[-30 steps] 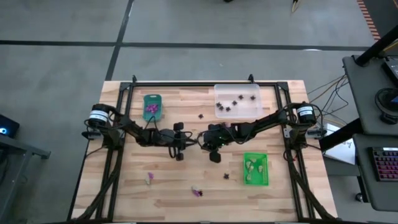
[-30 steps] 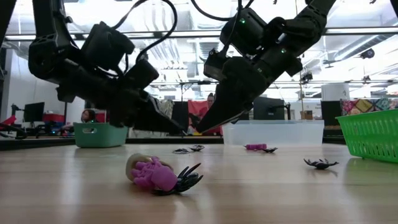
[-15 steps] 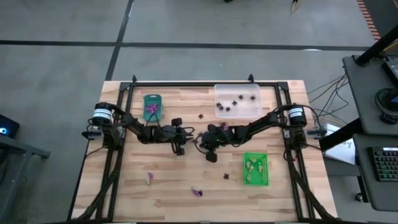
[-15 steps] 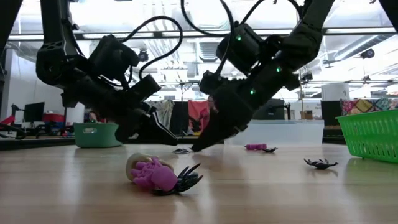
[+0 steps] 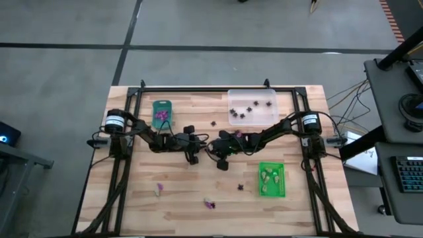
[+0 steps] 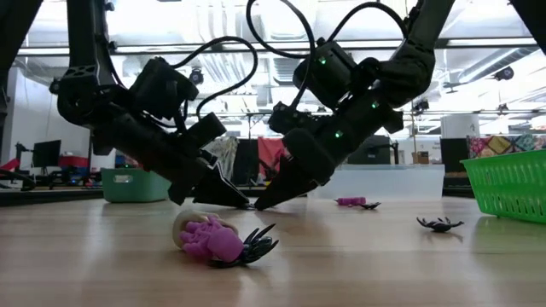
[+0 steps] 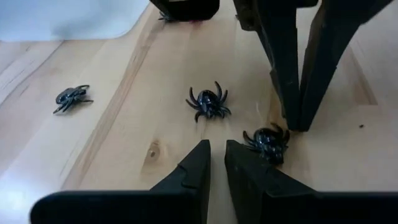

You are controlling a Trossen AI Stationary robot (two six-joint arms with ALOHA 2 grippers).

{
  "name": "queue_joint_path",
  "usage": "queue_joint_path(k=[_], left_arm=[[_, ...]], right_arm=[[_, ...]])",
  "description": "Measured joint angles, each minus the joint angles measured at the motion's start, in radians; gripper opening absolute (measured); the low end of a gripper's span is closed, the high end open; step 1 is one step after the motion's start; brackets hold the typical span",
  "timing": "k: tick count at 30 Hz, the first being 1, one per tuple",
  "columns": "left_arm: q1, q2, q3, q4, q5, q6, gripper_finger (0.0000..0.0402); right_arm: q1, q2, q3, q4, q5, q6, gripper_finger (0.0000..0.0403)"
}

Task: Sort Halloween decoration
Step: Put the black spider toy into the white bin

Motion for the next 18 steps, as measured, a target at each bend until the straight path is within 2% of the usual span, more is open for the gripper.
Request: queue_joint_path(k=[10, 18], left_arm=[[0.000, -0.010, -0.010, -0.011, 0.054, -0.062, 0.0038], [-0.001, -0.016, -0.011, -0.016, 0.103, -0.109, 0.0038]], right_arm=[[0.000, -0.004, 0.019, 0.042, 0.023, -0.036, 0.0009], [0.000, -0.014, 0.046, -0.003, 0.005, -0.014, 0.0009]])
